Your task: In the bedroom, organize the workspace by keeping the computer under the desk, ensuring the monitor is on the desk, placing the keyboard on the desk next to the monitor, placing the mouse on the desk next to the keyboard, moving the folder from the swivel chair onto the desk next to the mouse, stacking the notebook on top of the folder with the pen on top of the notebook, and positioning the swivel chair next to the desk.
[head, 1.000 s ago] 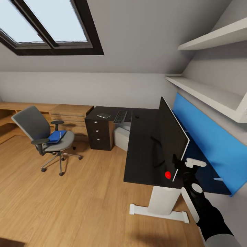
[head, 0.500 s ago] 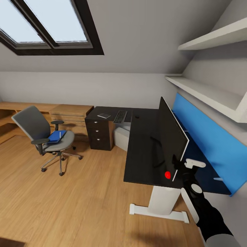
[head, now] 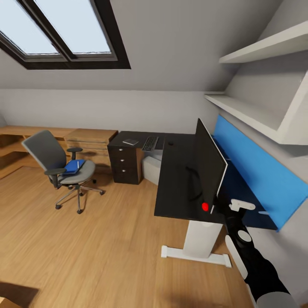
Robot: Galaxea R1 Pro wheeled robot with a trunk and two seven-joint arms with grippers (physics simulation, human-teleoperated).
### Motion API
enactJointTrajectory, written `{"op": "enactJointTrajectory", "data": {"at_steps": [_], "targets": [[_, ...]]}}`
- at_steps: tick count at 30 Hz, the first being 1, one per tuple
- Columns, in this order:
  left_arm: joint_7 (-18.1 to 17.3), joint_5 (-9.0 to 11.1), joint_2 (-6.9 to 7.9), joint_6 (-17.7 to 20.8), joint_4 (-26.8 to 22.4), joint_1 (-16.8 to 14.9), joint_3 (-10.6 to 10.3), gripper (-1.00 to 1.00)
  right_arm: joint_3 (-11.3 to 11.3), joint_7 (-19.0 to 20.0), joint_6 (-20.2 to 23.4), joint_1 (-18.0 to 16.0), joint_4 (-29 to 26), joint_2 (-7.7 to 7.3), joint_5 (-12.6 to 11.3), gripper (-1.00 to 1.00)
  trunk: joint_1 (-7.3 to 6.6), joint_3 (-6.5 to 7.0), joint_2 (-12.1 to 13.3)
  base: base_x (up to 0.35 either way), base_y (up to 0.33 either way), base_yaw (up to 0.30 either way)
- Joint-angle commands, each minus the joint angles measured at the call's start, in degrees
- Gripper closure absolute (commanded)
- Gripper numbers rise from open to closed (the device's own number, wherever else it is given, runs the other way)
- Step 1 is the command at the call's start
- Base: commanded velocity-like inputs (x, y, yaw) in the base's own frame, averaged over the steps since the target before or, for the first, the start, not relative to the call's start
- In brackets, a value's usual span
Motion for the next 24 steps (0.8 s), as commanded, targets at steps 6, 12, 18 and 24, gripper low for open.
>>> {"op": "enactJointTrajectory", "data": {"at_steps": [6,12,18,24], "targets": [[0.4,0.4,0.04,-0.2,0.0,0.0,-0.5,-1.0,0.2,-0.1,-0.3,0.0,0.1,0.01,-0.6,-1.0,-0.01,-0.11,-0.1,-0.328,0.0,0.0],[0.4,0.4,0.01,-0.2,0.0,0.0,-0.5,-1.0,0.2,0.0,-0.4,0.0,1.2,0.06,-0.7,-1.0,-0.01,-0.11,-0.1,-0.1,0.0,0.0],[0.4,0.3,-0.03,-0.2,0.0,0.0,-0.6,-1.0,0.3,0.0,-0.4,0.0,2.0,0.28,-0.6,-1.0,-0.67,0.43,1.1,-0.005,0.0,0.0],[0.4,0.3,-0.04,-0.2,0.0,0.0,-0.6,-1.0,0.3,0.0,-0.4,0.0,2.6,0.46,-0.6,-1.0,-1.99,1.51,3.5,-0.001,0.0,0.0]]}}
